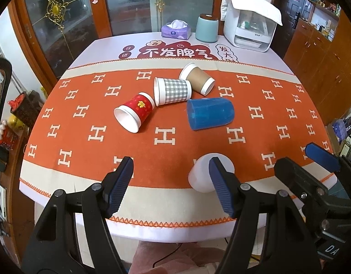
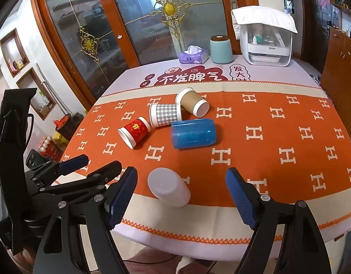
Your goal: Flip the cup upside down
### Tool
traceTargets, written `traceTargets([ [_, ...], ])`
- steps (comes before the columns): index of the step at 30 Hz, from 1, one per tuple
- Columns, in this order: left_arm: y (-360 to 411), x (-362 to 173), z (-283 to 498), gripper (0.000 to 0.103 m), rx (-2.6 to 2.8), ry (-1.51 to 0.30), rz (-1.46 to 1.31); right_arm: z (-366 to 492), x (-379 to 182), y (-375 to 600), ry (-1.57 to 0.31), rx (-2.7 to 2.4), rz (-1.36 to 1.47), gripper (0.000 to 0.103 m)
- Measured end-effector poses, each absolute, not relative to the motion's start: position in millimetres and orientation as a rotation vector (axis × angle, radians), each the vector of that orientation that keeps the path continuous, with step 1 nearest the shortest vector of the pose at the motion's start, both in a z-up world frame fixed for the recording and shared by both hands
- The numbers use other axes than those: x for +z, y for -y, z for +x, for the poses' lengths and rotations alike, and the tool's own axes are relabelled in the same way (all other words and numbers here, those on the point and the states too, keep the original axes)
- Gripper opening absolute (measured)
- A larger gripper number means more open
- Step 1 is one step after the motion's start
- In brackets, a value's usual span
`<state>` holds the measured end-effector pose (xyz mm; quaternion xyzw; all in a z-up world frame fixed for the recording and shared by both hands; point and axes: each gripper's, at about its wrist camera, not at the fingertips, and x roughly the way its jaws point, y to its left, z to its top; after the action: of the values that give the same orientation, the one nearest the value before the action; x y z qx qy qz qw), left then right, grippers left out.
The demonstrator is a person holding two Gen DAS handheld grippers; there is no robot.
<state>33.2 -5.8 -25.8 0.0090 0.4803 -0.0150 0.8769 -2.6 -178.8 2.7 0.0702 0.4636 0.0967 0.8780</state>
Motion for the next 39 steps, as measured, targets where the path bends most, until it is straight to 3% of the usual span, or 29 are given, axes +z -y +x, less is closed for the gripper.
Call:
traceTargets([
  [39,0.7,-34.7,29.9,0.066,-0.029,-1.03,0.033,-5.5,-11.3,178.0,-1.01,0.167,0.172,0.081],
])
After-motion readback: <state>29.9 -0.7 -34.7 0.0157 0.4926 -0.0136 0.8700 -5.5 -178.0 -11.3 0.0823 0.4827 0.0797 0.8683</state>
